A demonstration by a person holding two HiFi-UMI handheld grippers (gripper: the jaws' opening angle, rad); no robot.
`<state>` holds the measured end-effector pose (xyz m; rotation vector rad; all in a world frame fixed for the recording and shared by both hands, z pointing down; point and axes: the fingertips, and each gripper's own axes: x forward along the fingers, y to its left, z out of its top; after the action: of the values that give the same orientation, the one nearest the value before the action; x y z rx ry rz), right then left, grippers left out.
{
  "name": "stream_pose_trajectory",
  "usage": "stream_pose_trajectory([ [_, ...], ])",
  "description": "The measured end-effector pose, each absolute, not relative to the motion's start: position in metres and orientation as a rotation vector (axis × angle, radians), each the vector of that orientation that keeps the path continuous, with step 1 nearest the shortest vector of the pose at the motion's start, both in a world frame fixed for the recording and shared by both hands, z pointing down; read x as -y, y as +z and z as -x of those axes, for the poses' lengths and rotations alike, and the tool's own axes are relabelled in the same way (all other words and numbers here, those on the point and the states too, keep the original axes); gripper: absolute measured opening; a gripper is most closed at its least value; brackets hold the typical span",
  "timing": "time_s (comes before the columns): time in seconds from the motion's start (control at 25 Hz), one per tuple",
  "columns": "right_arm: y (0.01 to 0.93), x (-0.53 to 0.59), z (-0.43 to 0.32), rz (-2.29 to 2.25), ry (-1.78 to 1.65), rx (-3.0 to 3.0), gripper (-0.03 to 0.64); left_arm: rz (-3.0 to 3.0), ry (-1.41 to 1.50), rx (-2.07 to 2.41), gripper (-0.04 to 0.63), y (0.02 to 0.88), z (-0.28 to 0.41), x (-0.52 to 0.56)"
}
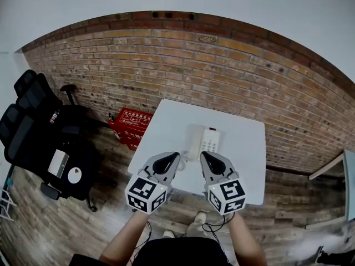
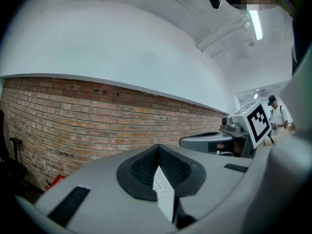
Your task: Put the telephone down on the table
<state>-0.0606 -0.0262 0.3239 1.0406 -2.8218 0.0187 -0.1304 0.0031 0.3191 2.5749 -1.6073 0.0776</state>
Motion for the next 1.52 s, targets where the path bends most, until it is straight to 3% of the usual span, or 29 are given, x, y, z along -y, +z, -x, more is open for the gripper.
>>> stream_pose_trajectory([
  [1.0,0.307,-0.064,0.103,-1.084,-0.03,2.835,0.012,-2.582,0.002,1.583,0.008,0.316,0.175,-0.083],
  [1.52,0.289,-0.063,0.073,-1.109,-0.006,2.888,0.012,-2.659,0.081,1.551,0.008,0.305,0.136,-0.071],
])
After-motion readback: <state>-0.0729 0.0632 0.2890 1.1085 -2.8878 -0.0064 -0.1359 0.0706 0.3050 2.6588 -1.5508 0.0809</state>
